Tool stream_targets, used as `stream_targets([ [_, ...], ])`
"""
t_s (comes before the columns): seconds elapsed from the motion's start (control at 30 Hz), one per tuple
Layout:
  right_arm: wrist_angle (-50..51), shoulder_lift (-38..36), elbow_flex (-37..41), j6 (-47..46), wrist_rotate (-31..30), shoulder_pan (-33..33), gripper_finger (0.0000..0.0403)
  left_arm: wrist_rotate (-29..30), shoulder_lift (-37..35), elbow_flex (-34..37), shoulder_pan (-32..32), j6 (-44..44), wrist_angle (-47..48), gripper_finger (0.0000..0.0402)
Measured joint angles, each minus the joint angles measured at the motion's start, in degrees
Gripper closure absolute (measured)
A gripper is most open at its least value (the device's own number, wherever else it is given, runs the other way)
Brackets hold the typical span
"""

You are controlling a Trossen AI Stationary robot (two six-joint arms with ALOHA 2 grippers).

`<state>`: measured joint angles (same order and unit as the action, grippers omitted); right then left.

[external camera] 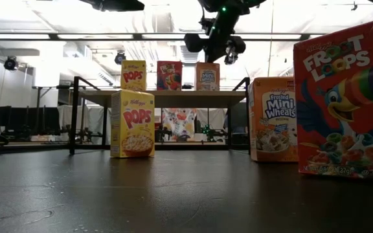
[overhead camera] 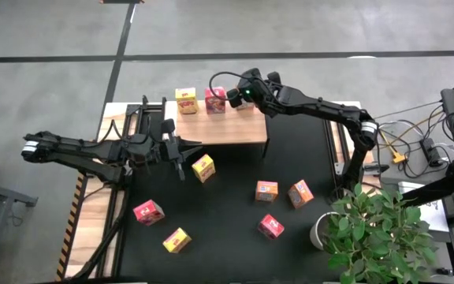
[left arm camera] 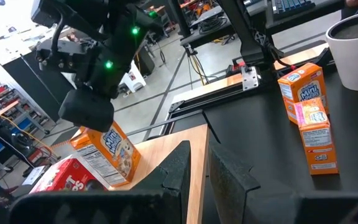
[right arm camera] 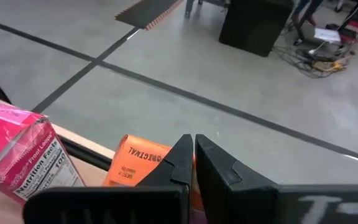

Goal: Stack cereal on shelf
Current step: Put the top orange cereal box on the shelf, then put the top yellow cereal box aligned with the other yellow cereal box on the shelf

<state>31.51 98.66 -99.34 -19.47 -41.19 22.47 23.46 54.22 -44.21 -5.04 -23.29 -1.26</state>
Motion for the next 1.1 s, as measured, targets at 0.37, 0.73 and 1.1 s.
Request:
stream_targets([
  [0.37, -0.69, -0.34, -1.54, 2.13, -0.39, -0.87, 0.0394, -0.02, 0.01, 0.00, -0.02, 0.02, 0.01, 0.0363],
  [0.73, -0.54, -8.71, -1.36, 18.61, 12.89, -8.39, 0.0394, -0.02, -0.01, 0.00, 0.00, 1.80, 1.01, 0.0363],
  [1.1, -3.55, -22.71, 12.30, 26.83, 14.08, -19.93, 0.0394, -0.02, 0.02, 0.00, -0.59, 16.65, 2.70, 0.0363],
])
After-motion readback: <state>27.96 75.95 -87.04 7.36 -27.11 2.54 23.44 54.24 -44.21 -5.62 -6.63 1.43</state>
